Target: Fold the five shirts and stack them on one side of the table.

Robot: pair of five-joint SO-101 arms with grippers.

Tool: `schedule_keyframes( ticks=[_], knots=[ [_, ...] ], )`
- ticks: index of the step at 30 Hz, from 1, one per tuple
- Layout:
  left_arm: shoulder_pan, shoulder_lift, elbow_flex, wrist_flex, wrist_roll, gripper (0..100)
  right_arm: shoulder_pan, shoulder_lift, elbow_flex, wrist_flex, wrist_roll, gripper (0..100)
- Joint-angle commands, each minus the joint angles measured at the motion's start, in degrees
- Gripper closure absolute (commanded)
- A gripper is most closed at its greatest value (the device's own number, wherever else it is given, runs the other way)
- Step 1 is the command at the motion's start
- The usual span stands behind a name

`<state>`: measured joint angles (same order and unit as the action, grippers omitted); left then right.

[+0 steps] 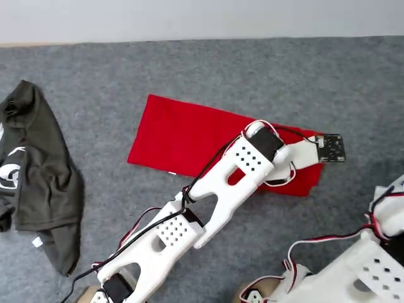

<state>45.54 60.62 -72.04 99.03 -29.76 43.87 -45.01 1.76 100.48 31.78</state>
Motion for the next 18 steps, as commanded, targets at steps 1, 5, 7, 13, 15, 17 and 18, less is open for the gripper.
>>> schedule_keyframes(
  ticks=[1, 5, 7, 13, 15, 17, 18],
  knots=[
    [2.02, -6.59, -0.57, 1.67, 0.53, 100, -1.01, -0.92, -0.26, 1.19, -0.26, 89.0],
    [4.75, -10.73, 6.46, 1.67, 0.44, 100, -1.01, -0.75, -0.18, 1.19, -0.18, 89.0],
    [5.98, -12.75, 10.42, 1.67, 0.44, 100, -1.01, -0.66, -0.18, 1.19, -0.18, 89.0],
    [10.46, -20.22, 22.90, 1.67, 0.44, 100, -1.01, -0.48, -0.18, 1.19, -0.09, 89.0],
    [11.43, -22.24, 26.86, 1.58, 0.35, 100, -1.01, -0.48, -0.18, 1.19, -0.09, 89.0],
    [11.60, -23.38, 29.76, 1.41, 0.26, 100, -1.01, -0.48, -0.18, 1.27, -0.09, 89.0],
    [11.52, -23.47, 30.55, 1.41, 0.26, 100, -1.01, -0.48, -0.18, 1.27, -0.09, 89.0]
  ],
)
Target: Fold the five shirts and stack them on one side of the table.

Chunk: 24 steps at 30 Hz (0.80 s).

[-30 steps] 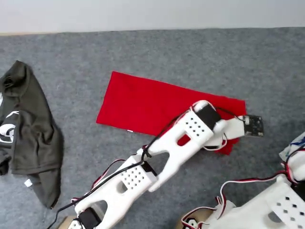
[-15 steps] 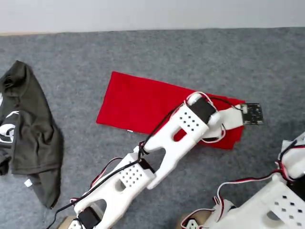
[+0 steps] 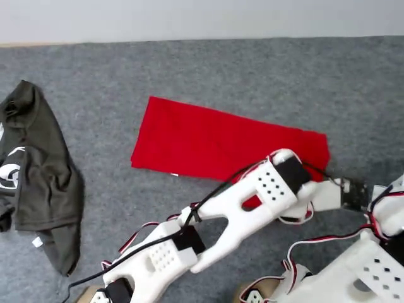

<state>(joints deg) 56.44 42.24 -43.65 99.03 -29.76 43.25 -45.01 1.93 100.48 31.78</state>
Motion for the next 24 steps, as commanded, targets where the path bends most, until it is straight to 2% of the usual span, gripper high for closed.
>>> schedule_keyframes(
  ticks=[1, 5, 15, 24],
  knots=[
    [0.44, -5.10, 2.68, 1.41, 0.18, 100, -0.40, -0.48, -0.35, 1.27, -0.09, 89.0],
    [-1.41, -5.01, 2.86, 0.88, 0.09, 100, -0.40, -0.48, -0.35, 1.27, -0.09, 89.0],
    [-8.62, -4.92, 2.86, -8.88, -1.85, 100, -0.48, -0.48, -0.26, 1.54, -0.35, 89.0],
    [-9.23, -0.62, -0.92, -13.98, -1.85, 100, -0.22, -1.01, 2.11, 2.07, -0.09, 89.0]
  ],
)
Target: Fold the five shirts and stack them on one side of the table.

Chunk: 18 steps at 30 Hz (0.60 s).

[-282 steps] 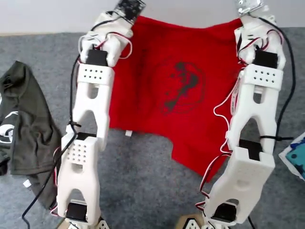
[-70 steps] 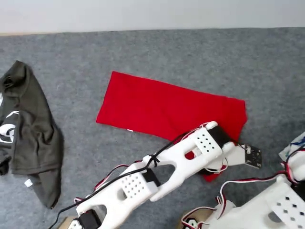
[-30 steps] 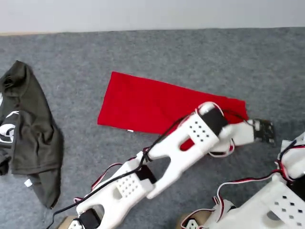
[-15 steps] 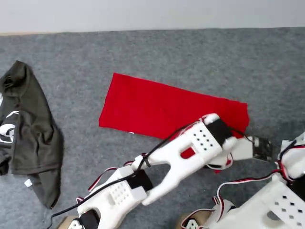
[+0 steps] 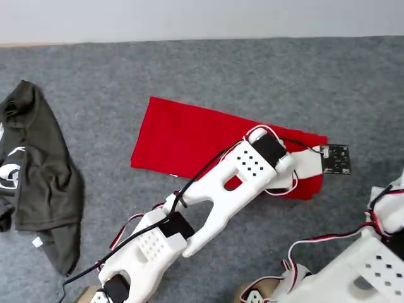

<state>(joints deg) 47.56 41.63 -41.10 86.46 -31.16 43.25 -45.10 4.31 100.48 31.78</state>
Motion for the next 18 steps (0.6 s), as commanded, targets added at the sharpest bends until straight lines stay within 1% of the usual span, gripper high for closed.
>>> schedule_keyframes(
  ticks=[1, 12, 14, 18],
  knots=[
    [-0.35, 1.05, -4.97, -1.14, -0.44, 100, -0.22, -0.92, -0.26, 2.07, -0.09, 89.0],
    [-2.64, 10.46, -17.80, -1.05, -0.44, 99, -0.31, -0.92, -0.26, 2.07, -0.09, 89.0],
    [-3.69, 11.78, -19.47, -1.05, -0.44, 96, -0.31, -0.92, -0.26, 2.07, -0.09, 89.0],
    [-5.63, 13.10, -22.02, -1.14, 1.32, 85, -0.40, -0.92, -0.18, 2.07, -0.09, 89.0]
  ],
)
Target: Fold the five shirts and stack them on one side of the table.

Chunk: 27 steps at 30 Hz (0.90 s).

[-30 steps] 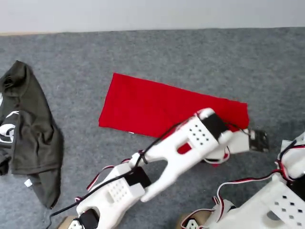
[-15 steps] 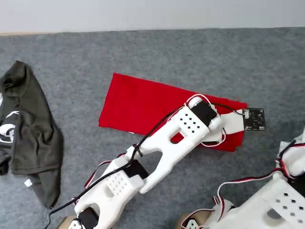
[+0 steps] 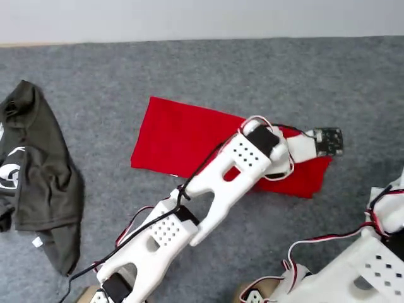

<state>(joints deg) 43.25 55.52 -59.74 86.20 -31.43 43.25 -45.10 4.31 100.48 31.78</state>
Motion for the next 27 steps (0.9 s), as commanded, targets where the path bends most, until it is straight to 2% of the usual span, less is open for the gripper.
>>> schedule_keyframes(
  ticks=[1, 11, 19, 27],
  knots=[
    [-1.67, -0.79, -4.18, -0.88, 2.46, 83, -0.40, -0.92, -0.18, 2.07, -0.09, 89.0],
    [-2.90, 0.79, -5.76, -1.85, -1.49, 81, -0.40, -0.92, -0.18, 2.07, -0.09, 89.0],
    [-7.91, 2.99, -5.85, -2.73, -2.81, 81, -0.40, -0.92, -0.18, 2.07, -0.26, 89.0],
    [-9.85, 2.64, -5.76, -4.66, -3.87, 81, -0.48, -0.92, 1.32, 2.07, -0.44, 89.0]
  ],
)
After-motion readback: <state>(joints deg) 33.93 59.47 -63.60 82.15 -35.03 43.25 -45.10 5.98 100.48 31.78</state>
